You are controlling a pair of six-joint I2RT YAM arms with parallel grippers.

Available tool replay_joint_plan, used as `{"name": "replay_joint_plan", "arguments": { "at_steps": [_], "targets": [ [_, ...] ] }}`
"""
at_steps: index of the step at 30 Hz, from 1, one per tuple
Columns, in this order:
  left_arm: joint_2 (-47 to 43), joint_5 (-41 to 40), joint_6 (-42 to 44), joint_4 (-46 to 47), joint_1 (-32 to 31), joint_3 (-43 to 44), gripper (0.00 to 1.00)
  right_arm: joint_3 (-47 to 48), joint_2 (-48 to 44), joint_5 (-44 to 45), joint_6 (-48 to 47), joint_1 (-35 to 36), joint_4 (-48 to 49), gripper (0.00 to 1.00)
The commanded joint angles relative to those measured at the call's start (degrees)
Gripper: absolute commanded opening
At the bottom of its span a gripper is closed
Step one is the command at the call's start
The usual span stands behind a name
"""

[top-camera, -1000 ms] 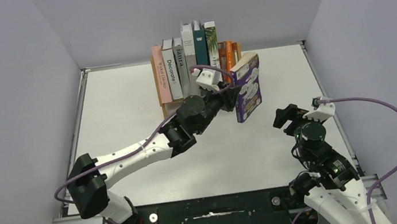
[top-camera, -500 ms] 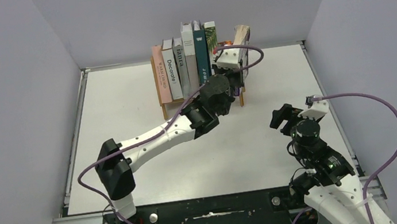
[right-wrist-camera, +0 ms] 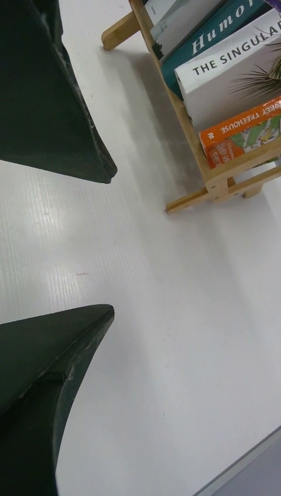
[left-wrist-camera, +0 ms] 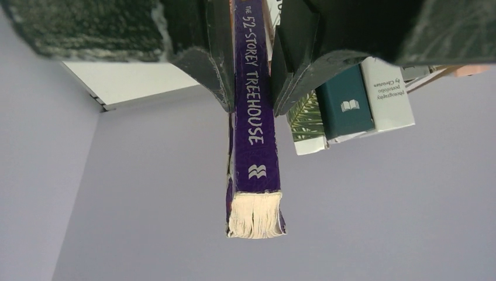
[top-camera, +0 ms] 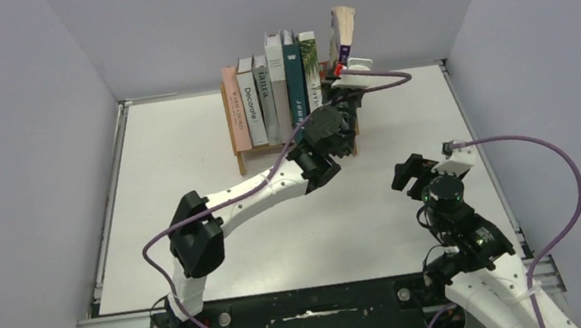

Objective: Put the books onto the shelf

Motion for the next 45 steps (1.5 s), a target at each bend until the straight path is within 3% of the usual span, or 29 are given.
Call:
{"name": "replay_joint_plan", "arguments": {
  "at_steps": [1,12,25,45],
  "targets": [
    [0.61,0.8,9.62,16.31,-0.45,4.77,0.0,-0.21,0.66,-0.21,-0.54,-0.03,3.22,0.78],
    [9.71,1.38,21.67,26.66,0.96,13.87,0.0,-0.22,0.76,-1.09,-0.4,-0.05,2.88,0.78],
    [11.56,3.5,15.21,24.6,6.73,16.98,0.0,-0.45,0.65,-1.64,-0.11,0.18,2.77,0.78],
    [26.11,4.38,12.1,14.67,10.04,40.07,0.0,-0.79,1.27,-0.76,-0.24,0.53,3.14,0.78]
  ]
}}
